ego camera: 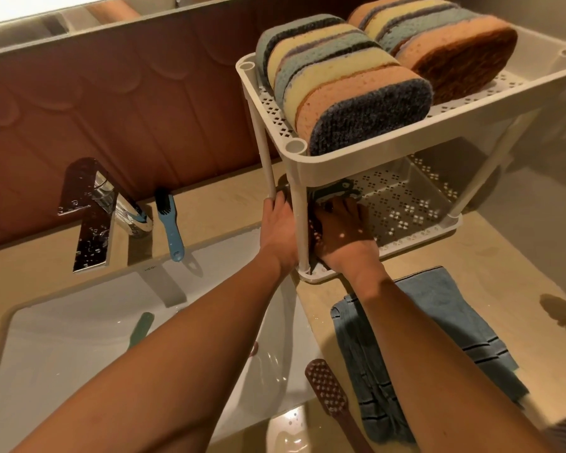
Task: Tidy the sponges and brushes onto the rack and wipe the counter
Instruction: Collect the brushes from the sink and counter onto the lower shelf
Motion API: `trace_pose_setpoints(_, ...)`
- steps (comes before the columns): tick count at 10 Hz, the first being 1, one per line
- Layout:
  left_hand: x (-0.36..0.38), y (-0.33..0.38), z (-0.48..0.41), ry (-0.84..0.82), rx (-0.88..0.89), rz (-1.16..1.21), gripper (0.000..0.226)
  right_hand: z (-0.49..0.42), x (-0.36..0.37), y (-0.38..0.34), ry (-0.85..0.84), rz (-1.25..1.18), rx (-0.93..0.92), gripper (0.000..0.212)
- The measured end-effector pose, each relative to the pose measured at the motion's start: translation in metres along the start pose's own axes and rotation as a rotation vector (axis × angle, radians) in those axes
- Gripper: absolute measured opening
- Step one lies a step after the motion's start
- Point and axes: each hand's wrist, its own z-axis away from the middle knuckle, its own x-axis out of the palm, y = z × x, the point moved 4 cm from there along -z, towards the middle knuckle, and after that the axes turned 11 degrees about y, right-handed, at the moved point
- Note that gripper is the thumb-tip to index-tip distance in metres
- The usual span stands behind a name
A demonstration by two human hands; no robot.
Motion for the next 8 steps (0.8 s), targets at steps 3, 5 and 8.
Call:
trace_pose_setpoints(3,-0.011,0.021,0.012,0.049,0.082,-0.057,0.044,-0.001,0.0,0.0,0.031,-0.023,-0.005,0.077)
trace_pose_setpoints(5,-0.015,0.03,0.01,0.084,0.176,-0.122,0.041,0.001,-0.008,0.0,0.072,-0.073,0.026,0.063)
trace_pose_setpoints(8,-0.013,0.028,0.009,0.106,0.149,-0.131,0.037,0.0,-0.008,-0.002,0.071,-0.07,0.012,0.059)
